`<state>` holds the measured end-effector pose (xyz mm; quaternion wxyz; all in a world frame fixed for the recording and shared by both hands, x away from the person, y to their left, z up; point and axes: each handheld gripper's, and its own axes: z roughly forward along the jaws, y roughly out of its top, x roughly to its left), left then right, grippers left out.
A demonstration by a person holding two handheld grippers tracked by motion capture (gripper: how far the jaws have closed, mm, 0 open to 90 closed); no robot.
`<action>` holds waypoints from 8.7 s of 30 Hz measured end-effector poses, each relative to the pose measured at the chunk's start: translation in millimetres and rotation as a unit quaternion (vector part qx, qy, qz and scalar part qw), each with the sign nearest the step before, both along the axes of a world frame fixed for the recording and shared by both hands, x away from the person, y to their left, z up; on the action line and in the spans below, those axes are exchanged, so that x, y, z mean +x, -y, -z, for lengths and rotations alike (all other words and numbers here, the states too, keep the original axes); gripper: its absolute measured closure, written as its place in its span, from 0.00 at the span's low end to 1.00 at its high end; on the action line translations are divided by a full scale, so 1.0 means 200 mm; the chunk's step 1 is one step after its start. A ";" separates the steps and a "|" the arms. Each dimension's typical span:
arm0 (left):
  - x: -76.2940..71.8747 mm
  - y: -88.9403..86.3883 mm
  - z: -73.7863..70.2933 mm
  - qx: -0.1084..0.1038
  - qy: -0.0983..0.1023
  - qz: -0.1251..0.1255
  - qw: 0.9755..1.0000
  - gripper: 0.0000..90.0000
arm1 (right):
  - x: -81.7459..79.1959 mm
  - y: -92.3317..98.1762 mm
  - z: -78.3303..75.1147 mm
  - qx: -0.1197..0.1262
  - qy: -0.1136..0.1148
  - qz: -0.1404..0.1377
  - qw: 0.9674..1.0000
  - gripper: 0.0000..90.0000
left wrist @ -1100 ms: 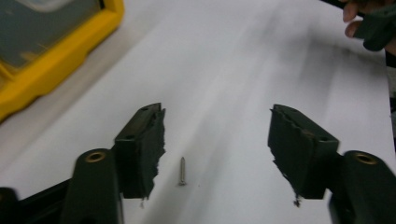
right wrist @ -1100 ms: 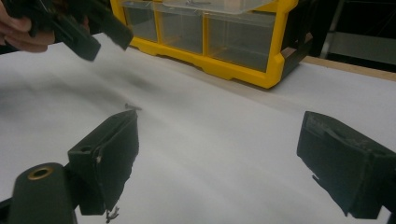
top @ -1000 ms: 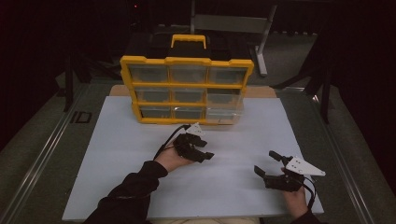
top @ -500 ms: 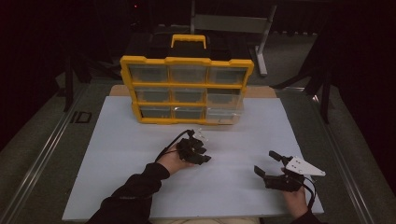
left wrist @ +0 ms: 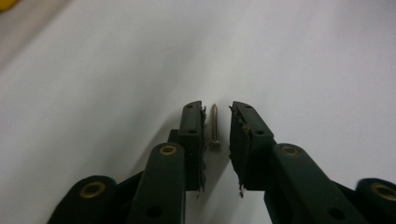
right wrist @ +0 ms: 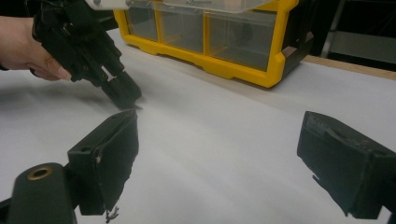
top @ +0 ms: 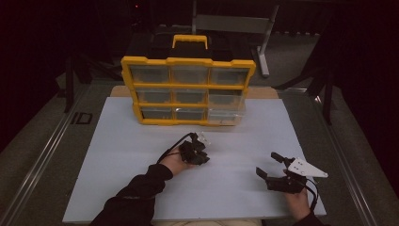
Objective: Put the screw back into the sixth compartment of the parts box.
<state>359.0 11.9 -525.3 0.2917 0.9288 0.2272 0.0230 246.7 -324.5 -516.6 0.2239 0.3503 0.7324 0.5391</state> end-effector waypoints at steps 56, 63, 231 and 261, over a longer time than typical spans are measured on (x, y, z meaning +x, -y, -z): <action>-0.04 0.01 -0.70 -0.081 0.087 0.040 0.992 0.96 | 0.00 0.00 0.00 0.002 0.000 0.000 1.000 0.14; 0.01 0.00 -0.82 -0.095 0.101 0.039 0.990 0.96 | 0.00 0.00 0.00 0.002 -0.001 0.000 1.000 0.14; -0.49 -0.94 -0.12 -0.196 0.082 -0.135 0.968 0.02 | 0.00 -0.01 0.01 -0.005 -0.008 0.000 1.000 0.14; -0.57 -1.04 -0.01 -0.213 0.119 -0.211 0.946 0.03 | 0.00 -0.01 0.01 -0.006 -0.008 -0.004 1.000 0.14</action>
